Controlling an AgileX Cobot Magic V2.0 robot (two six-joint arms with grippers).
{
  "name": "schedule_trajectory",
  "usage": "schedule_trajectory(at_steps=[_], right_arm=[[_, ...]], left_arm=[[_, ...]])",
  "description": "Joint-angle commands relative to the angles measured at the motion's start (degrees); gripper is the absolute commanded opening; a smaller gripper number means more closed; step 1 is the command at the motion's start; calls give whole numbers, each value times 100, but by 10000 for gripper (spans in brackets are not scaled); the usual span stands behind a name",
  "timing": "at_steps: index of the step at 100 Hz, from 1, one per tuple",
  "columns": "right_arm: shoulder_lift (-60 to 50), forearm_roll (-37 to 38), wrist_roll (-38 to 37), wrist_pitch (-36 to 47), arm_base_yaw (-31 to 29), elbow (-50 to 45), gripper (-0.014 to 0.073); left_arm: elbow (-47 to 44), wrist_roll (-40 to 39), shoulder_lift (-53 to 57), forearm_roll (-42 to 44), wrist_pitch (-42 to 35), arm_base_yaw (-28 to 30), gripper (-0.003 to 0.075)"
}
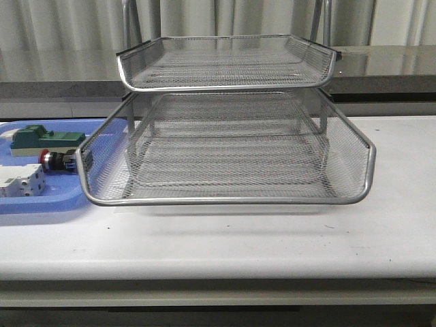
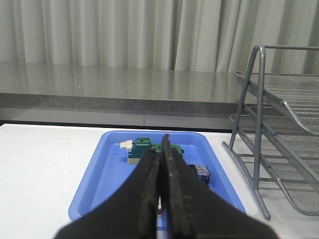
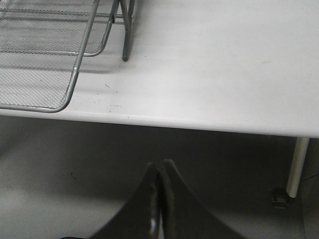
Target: Place button on rack with both arms
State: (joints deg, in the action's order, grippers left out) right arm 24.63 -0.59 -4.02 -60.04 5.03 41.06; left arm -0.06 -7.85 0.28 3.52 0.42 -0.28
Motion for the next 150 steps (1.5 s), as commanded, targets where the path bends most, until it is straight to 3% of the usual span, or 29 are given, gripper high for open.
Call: schedule_trajectory(at_steps=[1, 18, 31, 66, 99, 120, 150], right_arm=[[31, 59, -2, 313, -18, 187, -71], [31, 59, -2, 313, -18, 187, -71], [31, 59, -2, 313, -18, 187, -71], [31, 59, -2, 313, -18, 187, -71], [31, 59, -2, 313, -18, 187, -71], [31, 59, -2, 313, -18, 187, -71], [31, 59, -2, 313, -18, 187, -71]], left_arm=[[-252, -30, 180, -36, -502, -3, -20], [-198, -30, 180, -36, -884, -3, -20], [182, -30, 129, -36, -705, -3, -20], [2290, -30, -1567, -352, 993, -3, -20], [4620, 83, -4122, -352, 3527, -3, -20], [5360, 493, -5417, -352, 4170, -3, -20], [5434, 785, -6394, -352, 4195, -3, -10]])
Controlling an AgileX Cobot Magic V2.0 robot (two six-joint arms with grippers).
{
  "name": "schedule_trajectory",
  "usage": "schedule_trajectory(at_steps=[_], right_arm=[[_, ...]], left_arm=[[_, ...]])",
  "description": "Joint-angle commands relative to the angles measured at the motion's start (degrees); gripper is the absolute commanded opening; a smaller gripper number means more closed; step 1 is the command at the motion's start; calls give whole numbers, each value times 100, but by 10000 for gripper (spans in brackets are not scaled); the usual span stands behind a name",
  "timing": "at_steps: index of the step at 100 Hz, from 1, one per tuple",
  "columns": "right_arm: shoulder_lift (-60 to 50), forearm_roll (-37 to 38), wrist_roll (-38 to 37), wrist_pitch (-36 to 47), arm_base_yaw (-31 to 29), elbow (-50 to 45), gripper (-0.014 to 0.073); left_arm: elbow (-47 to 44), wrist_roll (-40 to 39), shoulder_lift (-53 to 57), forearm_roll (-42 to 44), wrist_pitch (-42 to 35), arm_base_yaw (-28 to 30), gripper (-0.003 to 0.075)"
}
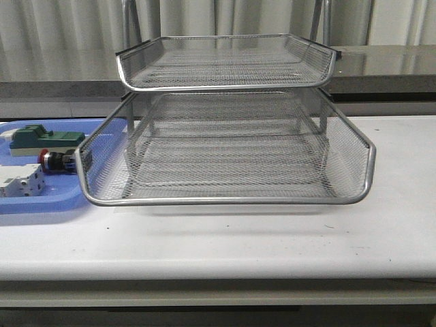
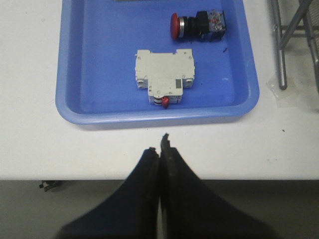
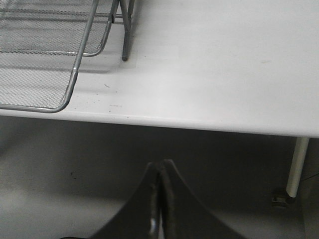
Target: Place button on rack with both arms
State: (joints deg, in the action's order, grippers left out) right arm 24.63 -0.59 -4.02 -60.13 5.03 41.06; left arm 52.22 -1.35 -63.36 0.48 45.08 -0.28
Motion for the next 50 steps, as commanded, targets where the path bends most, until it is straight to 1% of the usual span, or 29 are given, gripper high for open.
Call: schedule_trajectory(at_steps=[1, 8, 15, 19, 20, 22, 23, 24, 27, 29, 30, 31, 34, 37, 41, 50], right_arm=[[31, 59, -2, 322, -18, 187, -71], [31, 59, -2, 322, -18, 187, -71], [31, 59, -2, 322, -18, 187, -71], [31, 59, -2, 322, -18, 187, -71], [31, 59, -2, 322, -18, 187, -71], [31, 59, -2, 322, -18, 187, -71], [31, 59, -2, 322, -18, 187, -71], [31, 59, -2, 322, -18, 187, -71], [31, 59, -2, 322, -18, 187, -71], [31, 59, -2, 322, -18, 187, -71], [31, 59, -2, 322, -18, 187, -71], [31, 59, -2, 322, -18, 187, -71], [31, 59, -2, 322, -18, 187, -71], [31, 59, -2, 322, -18, 187, -71], [31, 59, -2, 322, -18, 187, -71], [31, 59, -2, 322, -18, 187, -71]], left_arm=[[205, 135, -46, -48, -272, -3, -6], [205, 284, -61, -48, -260, -47, 56], [205, 284, -61, -48, -233, -73, 179], [205, 284, -61, -48, -224, -73, 278], [205, 284, -61, -48, -224, -73, 314], [205, 284, -61, -48, -219, -73, 350], [205, 284, -61, -48, -207, -73, 387], [205, 284, -61, -48, -207, -73, 405], [205, 284, -61, -48, -201, -73, 494], [205, 284, -61, -48, -201, -73, 528], [205, 284, -61, -48, -201, -73, 574], [205, 284, -61, -48, -201, -73, 574], [205, 284, -61, -48, -201, -73, 636], [205, 284, -61, -11, -201, -73, 672], [205, 284, -61, 21, -241, -73, 699], [205, 284, -61, 31, -310, -73, 690]])
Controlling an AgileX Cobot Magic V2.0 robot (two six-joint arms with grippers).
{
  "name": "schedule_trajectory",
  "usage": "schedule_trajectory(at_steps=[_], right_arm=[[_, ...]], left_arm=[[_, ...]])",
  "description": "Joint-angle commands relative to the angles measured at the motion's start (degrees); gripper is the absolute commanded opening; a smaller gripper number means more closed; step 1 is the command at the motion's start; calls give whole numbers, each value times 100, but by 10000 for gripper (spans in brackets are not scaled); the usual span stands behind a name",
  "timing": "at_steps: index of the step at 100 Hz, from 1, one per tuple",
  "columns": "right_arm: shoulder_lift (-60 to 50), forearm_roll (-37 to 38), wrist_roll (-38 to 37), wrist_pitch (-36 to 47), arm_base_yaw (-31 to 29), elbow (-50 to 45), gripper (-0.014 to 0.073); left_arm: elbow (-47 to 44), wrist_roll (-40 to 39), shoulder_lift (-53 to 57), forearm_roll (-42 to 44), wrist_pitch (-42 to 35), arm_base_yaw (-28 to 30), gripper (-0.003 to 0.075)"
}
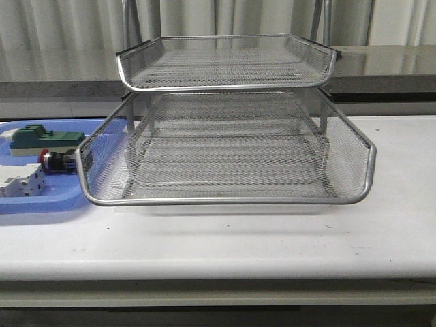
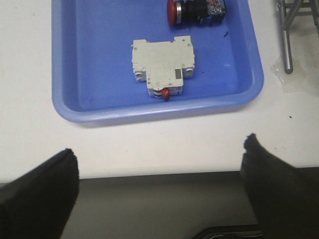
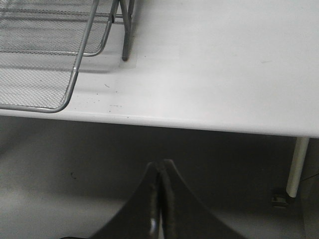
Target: Place button on rack with both arms
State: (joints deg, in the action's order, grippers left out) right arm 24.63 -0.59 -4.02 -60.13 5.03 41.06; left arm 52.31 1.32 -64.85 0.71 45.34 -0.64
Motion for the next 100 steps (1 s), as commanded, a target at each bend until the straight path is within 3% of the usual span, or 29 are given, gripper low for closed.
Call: schedule_trajectory(at_steps=[1, 21, 37, 51, 71, 100], right_arm=[[31, 59, -2, 322, -18, 187, -71], [31, 59, -2, 322, -18, 187, -71], [31, 59, -2, 322, -18, 187, -71], [31, 59, -2, 322, -18, 187, -71], [31, 59, -2, 322, -18, 187, -71], [31, 59, -2, 322, -18, 187, -71]], left_arm=[[196, 17, 87, -5, -351, -37, 689], [284, 17, 64, -212, -339, -37, 646], [953, 447, -380, -200, -152, -37, 639], [1918, 1026, -1205, -242, 200, -37, 639], [3511, 2451, -2561, -765, 665, -37, 638], [5644, 3848, -4496, -1147, 1844, -47, 638]])
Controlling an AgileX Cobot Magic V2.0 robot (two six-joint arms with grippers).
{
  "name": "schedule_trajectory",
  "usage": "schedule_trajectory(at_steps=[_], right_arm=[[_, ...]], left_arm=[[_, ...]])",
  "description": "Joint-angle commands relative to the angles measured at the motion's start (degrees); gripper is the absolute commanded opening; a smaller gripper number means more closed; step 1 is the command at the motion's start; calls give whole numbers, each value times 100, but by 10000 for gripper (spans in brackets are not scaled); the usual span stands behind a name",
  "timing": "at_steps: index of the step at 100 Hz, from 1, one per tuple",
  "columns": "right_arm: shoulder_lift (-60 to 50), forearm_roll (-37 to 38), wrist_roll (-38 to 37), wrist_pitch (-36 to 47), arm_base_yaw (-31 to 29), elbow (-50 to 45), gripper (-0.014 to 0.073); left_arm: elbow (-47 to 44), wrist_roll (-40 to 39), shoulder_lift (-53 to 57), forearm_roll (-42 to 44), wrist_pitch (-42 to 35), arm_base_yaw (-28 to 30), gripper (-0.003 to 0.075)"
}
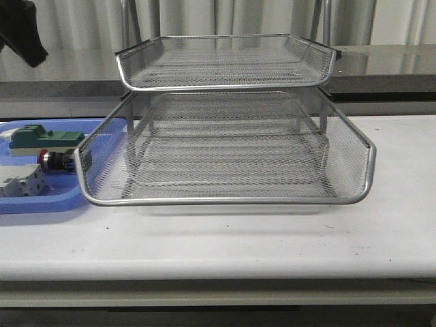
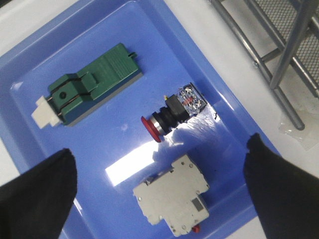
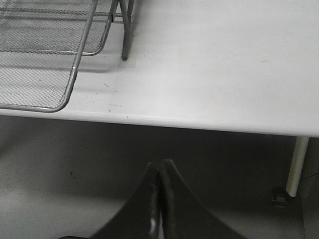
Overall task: Place button on rack with both arms
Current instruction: 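Lower the left gripper and grasp the red-capped push button switch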
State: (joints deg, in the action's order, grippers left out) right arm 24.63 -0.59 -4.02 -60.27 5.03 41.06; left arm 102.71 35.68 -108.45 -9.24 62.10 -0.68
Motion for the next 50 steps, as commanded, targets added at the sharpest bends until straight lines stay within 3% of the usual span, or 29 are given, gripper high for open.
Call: schedule_trajectory(at_steps=[1, 22, 50], right_arm=[[31, 59, -2, 335, -18, 187, -71], [31, 59, -2, 335, -18, 187, -71], [31, 59, -2, 335, -18, 187, -71]], left_arm=[[684, 486, -175, -162, 189, -43, 638], [1431, 1387, -1093, -278, 670, -43, 638], [1497, 1766, -1716, -301, 503, -253, 638]])
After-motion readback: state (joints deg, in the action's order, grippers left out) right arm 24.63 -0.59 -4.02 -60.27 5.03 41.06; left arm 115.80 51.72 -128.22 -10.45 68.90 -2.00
